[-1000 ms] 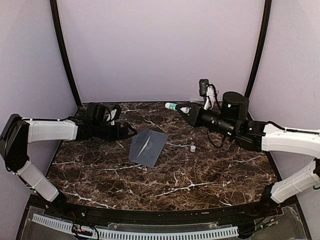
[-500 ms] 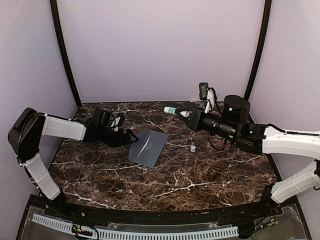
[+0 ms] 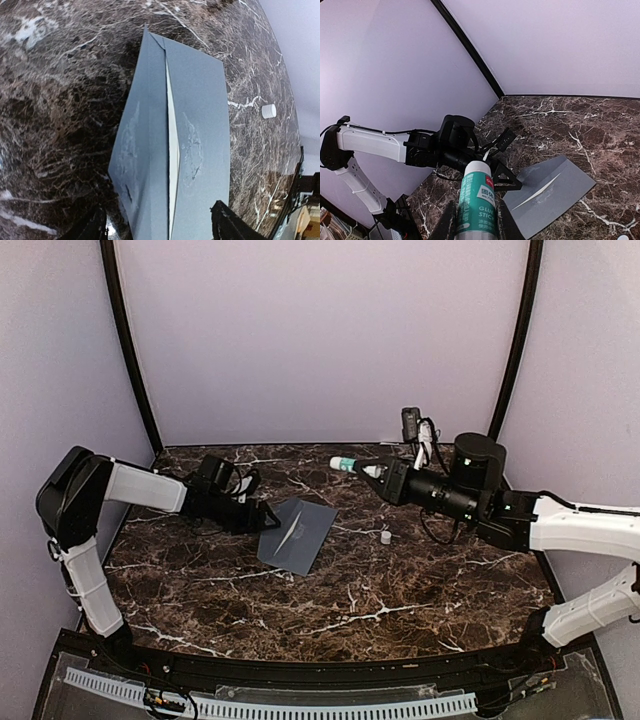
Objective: Place the letter into the envelope and seal it
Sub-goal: Paint the envelope at the center of the board.
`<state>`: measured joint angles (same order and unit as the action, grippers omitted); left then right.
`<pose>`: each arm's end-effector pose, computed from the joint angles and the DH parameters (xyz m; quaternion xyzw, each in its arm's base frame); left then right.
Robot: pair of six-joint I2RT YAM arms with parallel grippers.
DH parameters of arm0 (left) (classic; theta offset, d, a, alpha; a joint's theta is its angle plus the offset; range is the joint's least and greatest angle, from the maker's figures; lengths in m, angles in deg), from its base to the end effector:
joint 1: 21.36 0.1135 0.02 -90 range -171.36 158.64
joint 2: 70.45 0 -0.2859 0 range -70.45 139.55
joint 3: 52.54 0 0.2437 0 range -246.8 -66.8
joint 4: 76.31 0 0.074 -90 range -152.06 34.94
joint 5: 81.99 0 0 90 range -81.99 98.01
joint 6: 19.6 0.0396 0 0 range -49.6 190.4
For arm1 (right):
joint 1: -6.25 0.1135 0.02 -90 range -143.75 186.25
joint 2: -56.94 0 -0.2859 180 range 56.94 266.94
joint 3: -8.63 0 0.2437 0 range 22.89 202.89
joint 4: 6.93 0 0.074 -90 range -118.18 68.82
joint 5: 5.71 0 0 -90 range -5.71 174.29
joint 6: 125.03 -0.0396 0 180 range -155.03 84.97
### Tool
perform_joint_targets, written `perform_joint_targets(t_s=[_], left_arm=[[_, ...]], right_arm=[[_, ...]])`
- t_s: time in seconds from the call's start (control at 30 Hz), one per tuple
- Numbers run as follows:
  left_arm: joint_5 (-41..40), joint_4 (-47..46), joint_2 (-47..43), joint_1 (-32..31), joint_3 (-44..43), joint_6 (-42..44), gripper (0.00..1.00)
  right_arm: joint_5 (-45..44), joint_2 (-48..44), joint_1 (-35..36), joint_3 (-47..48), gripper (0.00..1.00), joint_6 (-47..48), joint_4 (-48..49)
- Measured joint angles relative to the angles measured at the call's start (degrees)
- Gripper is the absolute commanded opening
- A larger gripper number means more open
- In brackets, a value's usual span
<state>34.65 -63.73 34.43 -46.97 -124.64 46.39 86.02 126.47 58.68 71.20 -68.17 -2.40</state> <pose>0.3306 -0.1782 0.1800 0.1001 0.8989 -0.3485 0.2460 0.1670 0.2190 0.3470 -0.1312 0.7099 0.4780 0.5004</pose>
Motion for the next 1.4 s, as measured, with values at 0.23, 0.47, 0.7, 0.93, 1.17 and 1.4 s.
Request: perform_joint_targets(t_s=[0.23, 0.47, 0.7, 0.93, 1.17, 1.4], left_arm=[[-0.2, 0.3, 0.7, 0.0, -0.3, 1.2, 0.36], [0.0, 1.4, 2.4, 0.0, -0.9, 2.3, 0.08], [1.5, 1.7, 2.5, 0.0, -1.2, 5.4, 0.0], [3.2, 4.3, 2.1, -0.4, -1.9, 10.5, 0.0], [3.6, 9.2, -1.5, -4.2, -2.0, 15.5, 0.0], [3.5, 11.7, -3.1, -8.4, -2.0, 17.7, 0.0]], right_arm=[[0.3, 1.8, 0.0, 0.0, 0.0, 0.1, 0.0], [1.0, 3.0, 0.0, 0.6, 0.0, 0.8, -1.3], [1.0, 3.6, 0.0, 0.9, 0.0, 1.2, -2.9], [-0.3, 3.7, 0.0, 1.0, 0.0, 1.2, -6.6], [-0.5, 7.4, 0.0, 3.7, 0.0, 1.3, -12.7], [0.2, 11.3, 0.0, 5.5, 0.0, 0.6, -18.2]])
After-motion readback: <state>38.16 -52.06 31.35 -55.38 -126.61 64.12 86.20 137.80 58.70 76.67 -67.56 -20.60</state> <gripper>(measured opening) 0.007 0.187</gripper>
